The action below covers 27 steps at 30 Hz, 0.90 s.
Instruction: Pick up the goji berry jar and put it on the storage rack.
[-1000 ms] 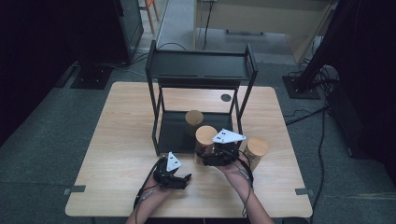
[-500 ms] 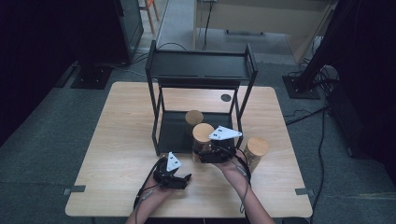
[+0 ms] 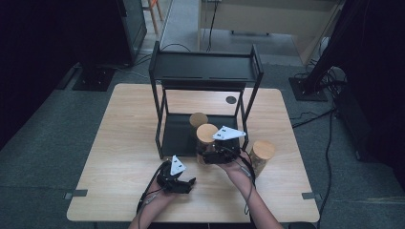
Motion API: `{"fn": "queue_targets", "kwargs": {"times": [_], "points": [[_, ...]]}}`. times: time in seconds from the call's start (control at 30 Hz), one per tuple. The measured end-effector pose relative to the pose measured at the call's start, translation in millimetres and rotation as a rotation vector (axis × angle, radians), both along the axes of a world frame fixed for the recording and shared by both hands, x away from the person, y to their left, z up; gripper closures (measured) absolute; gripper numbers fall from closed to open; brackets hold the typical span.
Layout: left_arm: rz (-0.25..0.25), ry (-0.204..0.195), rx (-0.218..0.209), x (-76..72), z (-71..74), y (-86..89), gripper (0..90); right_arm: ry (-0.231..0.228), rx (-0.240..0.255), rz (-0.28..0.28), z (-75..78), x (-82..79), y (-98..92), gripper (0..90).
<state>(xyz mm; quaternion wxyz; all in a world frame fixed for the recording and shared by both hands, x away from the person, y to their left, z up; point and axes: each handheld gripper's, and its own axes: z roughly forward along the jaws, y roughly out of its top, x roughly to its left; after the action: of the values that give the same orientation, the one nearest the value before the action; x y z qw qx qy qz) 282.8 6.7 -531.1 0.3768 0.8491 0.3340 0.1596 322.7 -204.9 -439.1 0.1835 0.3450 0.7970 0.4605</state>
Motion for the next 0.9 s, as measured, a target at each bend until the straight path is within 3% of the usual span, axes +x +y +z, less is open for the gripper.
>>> {"fn": "queue_targets", "kwargs": {"times": [0.9], "points": [[-0.002,0.001,0.001,0.0,0.0,-0.1,18.3,-0.001,-0.006,-0.016,0.6,15.1,14.2,25.1]]}}
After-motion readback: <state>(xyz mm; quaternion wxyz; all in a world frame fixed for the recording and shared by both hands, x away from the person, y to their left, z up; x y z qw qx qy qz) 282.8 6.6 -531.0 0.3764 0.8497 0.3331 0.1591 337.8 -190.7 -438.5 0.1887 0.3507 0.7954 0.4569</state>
